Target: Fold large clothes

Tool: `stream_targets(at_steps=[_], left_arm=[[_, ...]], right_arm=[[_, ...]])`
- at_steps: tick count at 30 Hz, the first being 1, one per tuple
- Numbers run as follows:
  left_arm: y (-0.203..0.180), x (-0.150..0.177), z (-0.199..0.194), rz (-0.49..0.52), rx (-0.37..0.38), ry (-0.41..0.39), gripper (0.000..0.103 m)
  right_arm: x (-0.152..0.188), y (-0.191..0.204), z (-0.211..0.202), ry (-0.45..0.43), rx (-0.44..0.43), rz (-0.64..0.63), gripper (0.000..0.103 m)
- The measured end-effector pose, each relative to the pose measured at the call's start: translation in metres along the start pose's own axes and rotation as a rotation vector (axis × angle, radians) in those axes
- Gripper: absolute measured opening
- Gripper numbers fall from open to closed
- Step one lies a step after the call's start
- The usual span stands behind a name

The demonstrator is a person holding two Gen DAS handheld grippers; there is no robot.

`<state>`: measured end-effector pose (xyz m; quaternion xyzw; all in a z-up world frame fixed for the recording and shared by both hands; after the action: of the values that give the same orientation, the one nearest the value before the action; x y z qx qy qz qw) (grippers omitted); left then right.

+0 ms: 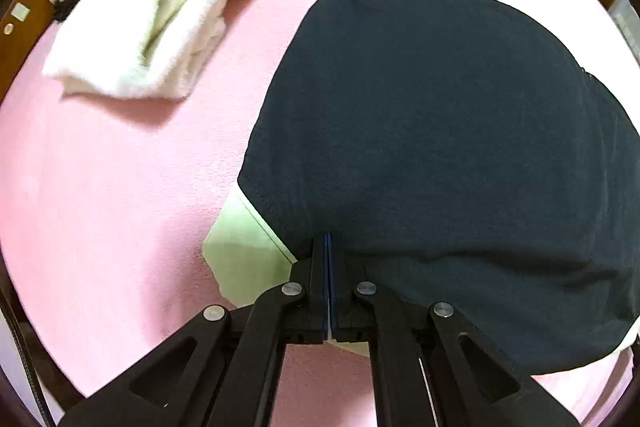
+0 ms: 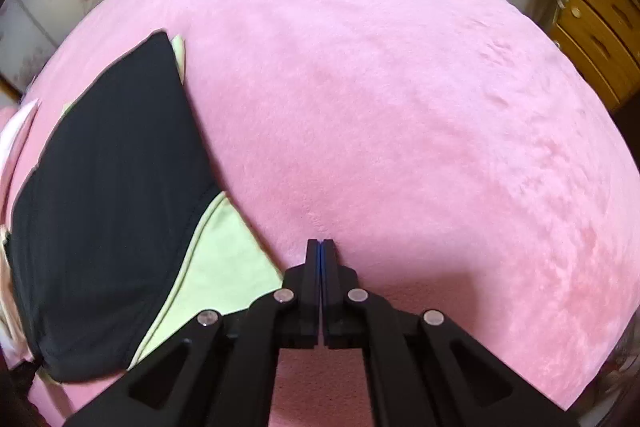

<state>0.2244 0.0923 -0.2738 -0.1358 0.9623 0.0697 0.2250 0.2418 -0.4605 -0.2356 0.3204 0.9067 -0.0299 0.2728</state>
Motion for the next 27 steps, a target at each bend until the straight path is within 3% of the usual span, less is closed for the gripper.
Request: stream_targets(at_steps=[2,5,6,8,10,11,14,15,19,21,23,26,27], left_arm=[[-0.013,-0.001,-0.017,0.019,0.003,-0.032,0.002],[-0.039,0.004,-0.046,0.054,0.206,-0.067,0.002],[-0.06,0.006,-0.052,0.068,0.274,-0.061,0.003],[-0.091,0.013,-0.059,0.092,0.435,-0.005,0.006],[-0.111,0.015,-0.055,0.088,0.503,0.044,0.006],[-0.119,0.015,-0.049,0.087,0.526,0.062,0.006],[-0.131,0.002,-0.029,0.095,0.515,0.086,0.006],[-0.148,-0.001,-0.02,0.081,0.513,0.089,0.006],[-0.142,-0.029,0.005,0.03,0.545,0.071,0.006],[-0.141,-0.049,0.015,0.035,0.541,0.037,0.006],[-0.142,-0.048,0.008,0.016,0.529,0.007,0.006],[-0.123,-0.067,0.025,-0.08,0.539,0.004,0.001],[-0.111,-0.073,0.031,-0.122,0.545,-0.005,0.001]], right_arm=[[0.0,0.007,-0.014,-0.04,-0.063,0.058,0.0],[0.012,0.054,-0.042,-0.139,-0.2,-0.015,0.001],[0.021,0.08,-0.048,-0.143,-0.305,-0.074,0.002],[0.042,0.122,-0.047,-0.06,-0.496,-0.129,0.002],[0.069,0.17,-0.039,0.09,-0.681,-0.208,0.002],[0.079,0.191,-0.035,0.14,-0.717,-0.27,0.002],[0.092,0.234,-0.018,0.156,-0.704,-0.407,0.002],[0.085,0.24,-0.009,0.148,-0.715,-0.376,0.002],[0.031,0.255,0.032,0.188,-0.789,-0.191,0.001],[0.005,0.263,0.055,0.173,-0.761,-0.177,0.001],[-0.027,0.268,0.078,0.156,-0.722,-0.146,0.0],[-0.066,0.25,0.104,0.123,-0.727,-0.064,0.0],[-0.08,0.239,0.11,0.086,-0.679,-0.068,0.0]])
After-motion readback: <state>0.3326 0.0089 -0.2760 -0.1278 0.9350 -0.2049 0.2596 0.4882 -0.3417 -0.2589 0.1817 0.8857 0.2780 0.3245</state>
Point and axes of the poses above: each gripper's, at about its wrist camera, not at the fingertips, and z roughly the way its jaws point, y to its left, x to its underside, the point moved 3 cm from there along z, roughly the way its jaws point, and after that the axes turned 12 degrees about -y, right-handed, at the moved point
